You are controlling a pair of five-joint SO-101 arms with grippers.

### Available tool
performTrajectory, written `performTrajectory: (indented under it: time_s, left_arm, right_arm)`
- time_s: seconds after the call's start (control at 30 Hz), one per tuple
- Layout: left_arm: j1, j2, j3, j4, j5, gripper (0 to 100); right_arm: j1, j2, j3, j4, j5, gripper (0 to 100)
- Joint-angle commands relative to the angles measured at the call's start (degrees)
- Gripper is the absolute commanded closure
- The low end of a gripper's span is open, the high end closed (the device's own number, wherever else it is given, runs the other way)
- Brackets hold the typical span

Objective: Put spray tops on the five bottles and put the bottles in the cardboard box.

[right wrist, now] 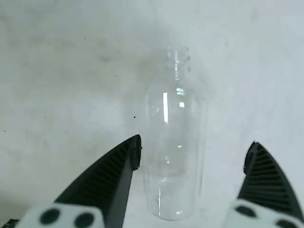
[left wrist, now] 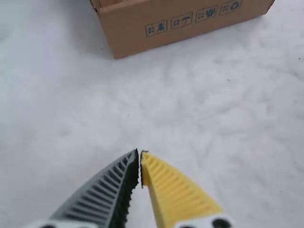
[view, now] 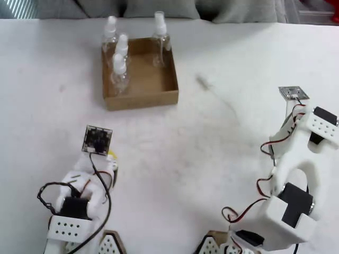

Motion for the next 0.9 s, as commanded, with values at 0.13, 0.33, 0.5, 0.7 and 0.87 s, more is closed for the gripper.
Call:
performTrajectory:
  time_s: [0.13,0.33,0.5,0.7,0.87]
  left_arm:
    - [-0.4,-0.7,-0.3,0.4,-0.5,98]
    - [-0.4,-0.7,-0.3,0.4,-0.5,98]
    - [-0.4,-0.7,-0.3,0.4,-0.5,98]
    - [-0.4,-0.7,-0.3,0.4,-0.5,98]
    - [-0.4,-0.7,-0.3,0.4,-0.5,98]
  right_arm:
    - [-2.8,-8.7,-5.5,7.3,0.2,69.5]
    - [-10.8,-9.6,-9.1,9.3,0.2,89.1]
    - [-18.2,-9.6,-11.1,8.9,0.2,91.9]
    - [-20.5,-8.6,-11.9,0.6,0.1,78.3]
    - [-21.0,-2.0,-14.9,-5.8,0.3,79.4]
